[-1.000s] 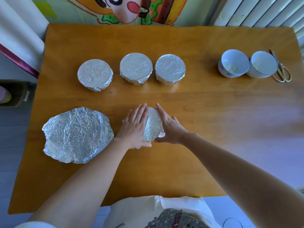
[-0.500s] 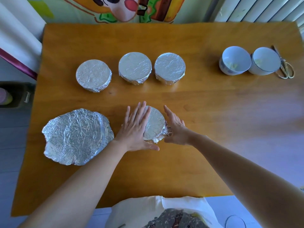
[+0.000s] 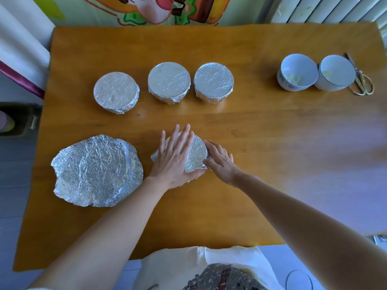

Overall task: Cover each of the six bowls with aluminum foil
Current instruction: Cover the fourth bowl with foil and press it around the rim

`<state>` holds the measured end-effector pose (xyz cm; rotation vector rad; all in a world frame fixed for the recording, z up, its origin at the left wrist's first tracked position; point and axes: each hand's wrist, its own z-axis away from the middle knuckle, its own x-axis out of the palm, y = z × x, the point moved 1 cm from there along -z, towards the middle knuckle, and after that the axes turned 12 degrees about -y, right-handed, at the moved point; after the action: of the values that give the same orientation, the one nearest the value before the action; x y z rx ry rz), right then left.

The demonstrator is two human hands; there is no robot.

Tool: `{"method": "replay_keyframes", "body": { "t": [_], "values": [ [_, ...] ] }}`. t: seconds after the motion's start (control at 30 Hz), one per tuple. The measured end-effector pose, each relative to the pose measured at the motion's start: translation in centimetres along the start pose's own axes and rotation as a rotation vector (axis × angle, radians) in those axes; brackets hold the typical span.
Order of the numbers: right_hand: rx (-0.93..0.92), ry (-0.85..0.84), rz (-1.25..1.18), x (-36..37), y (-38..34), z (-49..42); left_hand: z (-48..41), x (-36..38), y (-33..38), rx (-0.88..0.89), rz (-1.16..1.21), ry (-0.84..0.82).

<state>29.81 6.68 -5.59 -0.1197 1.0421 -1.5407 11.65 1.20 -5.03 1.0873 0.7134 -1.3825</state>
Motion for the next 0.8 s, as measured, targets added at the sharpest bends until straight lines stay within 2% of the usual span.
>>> {"method": "replay_keyframes", "body": {
  "t": [0.2,0.3,0.43,0.5,0.63,0.8],
  "values": [
    [0.03,0.082,0.127,0.6,0.7,-0.1,-1.1,1.2,0.9,-0.106,-0.009,-0.022],
    [0.011,0.196,0.131,1.1,0.8,0.1,-1.1,1.5,0.8,-0.117,-0.023,0.006],
    [-0.159,0.47,-0.005,1.4,0.5,0.4,-1.2,1.5,1.0,-0.126,-0.035,0.011],
    [-0.185,0.52,-0.168,1.4,0.0,0.4,-1.2,1.6,1.0,-0.137,-0.042,0.015],
    [-0.06,0.387,-0.38,1.7,-0.4,-0.5,-1.3,1.6,1.0,-0.142,-0.052,0.021],
    [-0.037,0.266,-0.432,2.3,-0.4,-0.9,-1.0,1.4,0.9,-0.116,0.011,0.116]
  ]
}}
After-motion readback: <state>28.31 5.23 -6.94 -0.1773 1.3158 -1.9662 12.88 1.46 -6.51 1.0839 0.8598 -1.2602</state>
